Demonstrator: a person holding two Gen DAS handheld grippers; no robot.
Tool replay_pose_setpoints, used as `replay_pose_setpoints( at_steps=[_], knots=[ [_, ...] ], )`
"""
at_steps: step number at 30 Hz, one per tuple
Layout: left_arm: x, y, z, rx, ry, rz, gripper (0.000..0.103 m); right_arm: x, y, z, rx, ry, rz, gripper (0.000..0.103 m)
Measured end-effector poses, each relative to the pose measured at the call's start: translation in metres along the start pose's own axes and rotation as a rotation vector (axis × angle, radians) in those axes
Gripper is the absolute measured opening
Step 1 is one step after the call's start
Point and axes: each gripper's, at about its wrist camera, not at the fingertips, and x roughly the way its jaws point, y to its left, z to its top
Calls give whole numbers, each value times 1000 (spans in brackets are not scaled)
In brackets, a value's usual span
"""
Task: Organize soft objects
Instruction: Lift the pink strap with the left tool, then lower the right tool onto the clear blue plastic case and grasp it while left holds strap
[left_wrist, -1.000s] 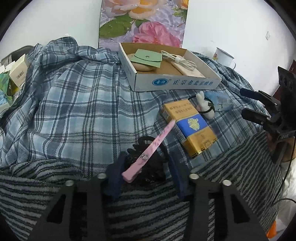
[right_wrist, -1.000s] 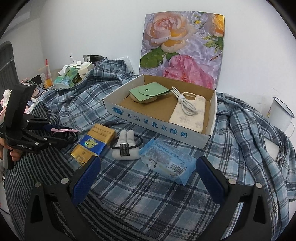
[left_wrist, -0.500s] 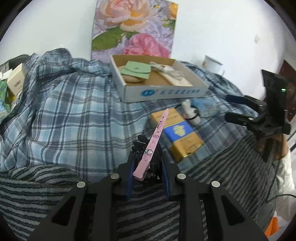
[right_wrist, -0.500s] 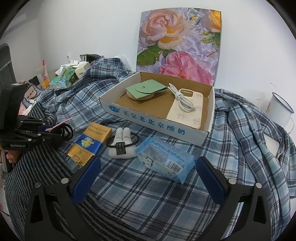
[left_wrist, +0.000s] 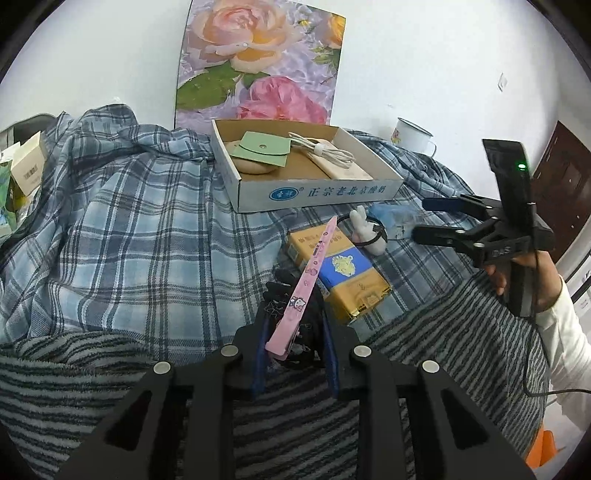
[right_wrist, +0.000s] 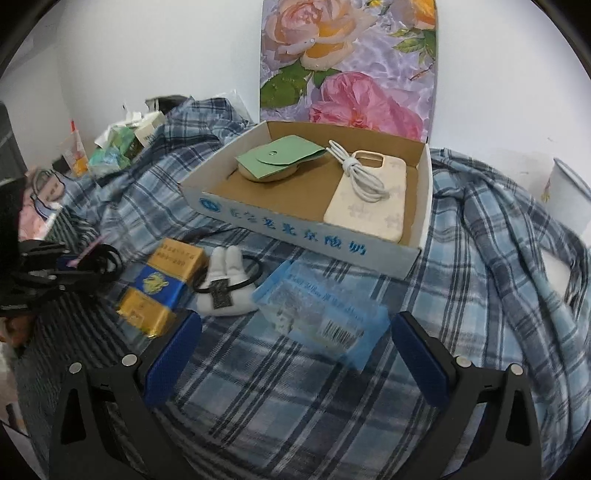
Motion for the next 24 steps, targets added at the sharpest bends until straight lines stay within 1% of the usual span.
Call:
replay_pose_setpoints(
  at_steps=[3, 5, 10, 12, 13, 14, 15, 17, 18, 19, 21, 22, 23, 24],
  knots=[
    [-3, 0, 0, -1, -14, 3, 27, 12, -2, 5, 5, 35, -11, 102],
    [-3, -1, 0, 4, -17, 5, 27, 17, -4, 6, 26, 41, 5, 102],
    [-5, -2, 0, 12, -24, 2, 27, 23, -7, 8, 52, 46, -15, 102],
    [-6, -2, 0, 11, -23, 0, 27, 25, -8, 8, 56, 50, -15, 99],
    [-6, -2, 0, 12, -25, 1, 27, 26, -8, 8, 55, 51, -22, 92],
    [-6, -3, 0, 13, -26, 1, 27, 26, -8, 8, 53, 52, -27, 88],
    [-5, -2, 0, 13, -24, 1, 27, 27, -8, 8, 50, 51, -25, 88],
    [-6, -2, 0, 10, -23, 2, 27, 26, -8, 8, 46, 47, -23, 82],
    [-6, -2, 0, 9, -24, 1, 27, 25, -8, 8, 46, 42, -23, 81],
    [-6, -2, 0, 9, -24, 2, 27, 24, -8, 8, 46, 37, -25, 76],
    [-7, -2, 0, 6, -29, 1, 27, 21, -10, 8, 51, 21, -19, 72],
    [-7, -2, 0, 4, -31, 0, 27, 19, -10, 8, 52, 15, -19, 59],
    [-8, -1, 0, 0, -34, 1, 27, 18, -11, 8, 51, 9, -17, 53],
    [-8, 0, 0, -2, -36, 2, 27, 17, -11, 8, 51, 4, -15, 53]
  ],
)
